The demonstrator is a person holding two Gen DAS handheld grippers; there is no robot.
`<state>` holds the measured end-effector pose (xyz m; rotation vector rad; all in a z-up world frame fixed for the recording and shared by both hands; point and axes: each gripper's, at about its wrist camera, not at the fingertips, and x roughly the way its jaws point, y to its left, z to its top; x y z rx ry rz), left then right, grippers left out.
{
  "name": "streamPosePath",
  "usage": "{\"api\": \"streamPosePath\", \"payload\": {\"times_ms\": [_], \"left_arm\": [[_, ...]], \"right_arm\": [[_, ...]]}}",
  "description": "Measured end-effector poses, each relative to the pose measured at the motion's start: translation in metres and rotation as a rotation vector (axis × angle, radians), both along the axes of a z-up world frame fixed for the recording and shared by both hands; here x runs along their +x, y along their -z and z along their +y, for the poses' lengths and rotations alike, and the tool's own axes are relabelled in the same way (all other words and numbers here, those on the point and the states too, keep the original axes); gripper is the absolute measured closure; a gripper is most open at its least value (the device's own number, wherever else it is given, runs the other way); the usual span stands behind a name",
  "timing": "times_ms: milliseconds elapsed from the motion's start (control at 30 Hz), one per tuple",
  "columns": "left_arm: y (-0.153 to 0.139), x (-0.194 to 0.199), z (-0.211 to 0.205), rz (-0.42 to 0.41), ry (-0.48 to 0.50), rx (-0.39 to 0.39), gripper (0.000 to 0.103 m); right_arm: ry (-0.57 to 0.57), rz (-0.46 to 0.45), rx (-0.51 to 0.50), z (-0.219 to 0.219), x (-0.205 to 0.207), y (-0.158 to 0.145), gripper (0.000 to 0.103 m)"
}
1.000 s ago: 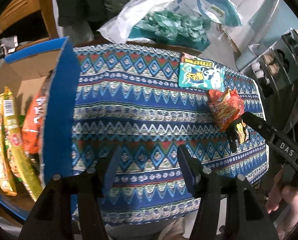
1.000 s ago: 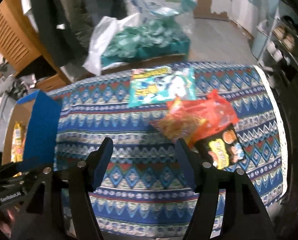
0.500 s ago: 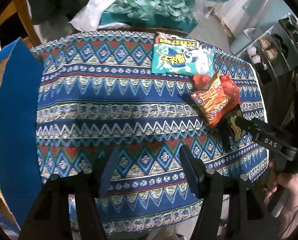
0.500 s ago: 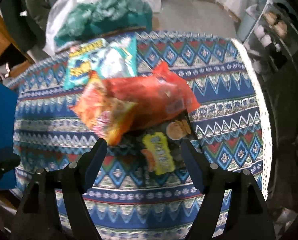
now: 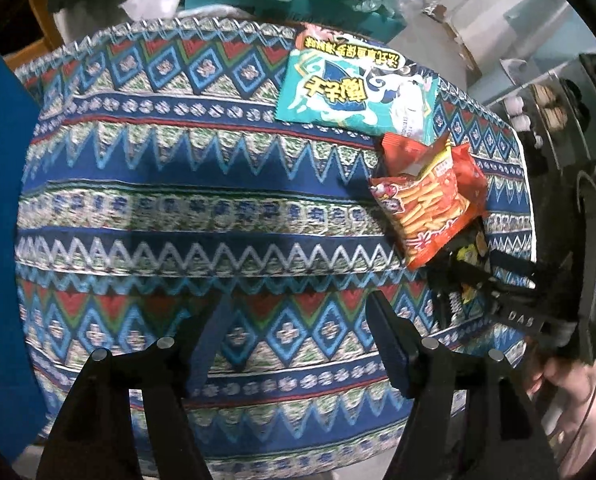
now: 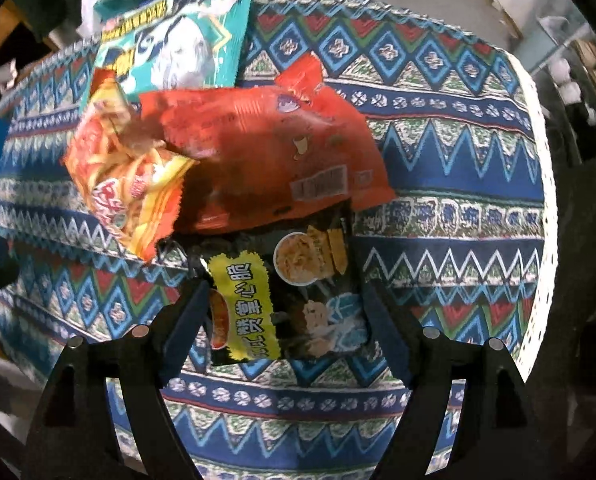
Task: Organize snacks
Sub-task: 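Grasp the black snack bag with right tool while left tool grasps orange bag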
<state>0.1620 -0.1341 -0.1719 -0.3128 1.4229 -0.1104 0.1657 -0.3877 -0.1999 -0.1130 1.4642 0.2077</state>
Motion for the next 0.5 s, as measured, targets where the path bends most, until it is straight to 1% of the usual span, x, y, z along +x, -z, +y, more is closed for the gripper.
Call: {"api": "streamPosePath", "payload": {"times_ms": [100, 200, 267, 333, 400, 467, 500], "left_arm": [[0.003, 0.005, -0.009, 0.013, -0.009, -0.016, 0.032], [0.005, 0.011, -0.019, 0.019, -0.013, -0.021, 0.028], [0.007, 0.015, -0.023, 0.021, -0.024, -0.03, 0.028], [0.009, 0.019, -0.028, 0.032, -0.041, -0.044, 0.028], [0.011, 0.024, -0.032, 0.04, -0.054, -0.059, 0.027], [0.013, 0.026, -0.035, 0.042, -0.068, -0.071, 0.023], [0.014, 0.027, -0.036, 0.042, -0.074, -0.073, 0.023]], "right_arm": [[0.027, 0.003, 0.024, -0.001, 0.002, 0.002, 0.024], [0.008, -0.004, 0.011, 0.003, 0.006, 0.005, 0.022], [0.003, -0.006, 0.014, 0.004, 0.009, 0.007, 0.021], [0.018, 0.006, 0.031, 0.004, 0.011, 0.011, 0.018], [0.048, 0.027, 0.065, 0.001, 0.019, 0.016, 0.018], [0.08, 0.038, 0.079, -0.007, 0.019, 0.017, 0.018], [0.088, 0.026, 0.074, -0.009, 0.018, 0.015, 0.018]]}}
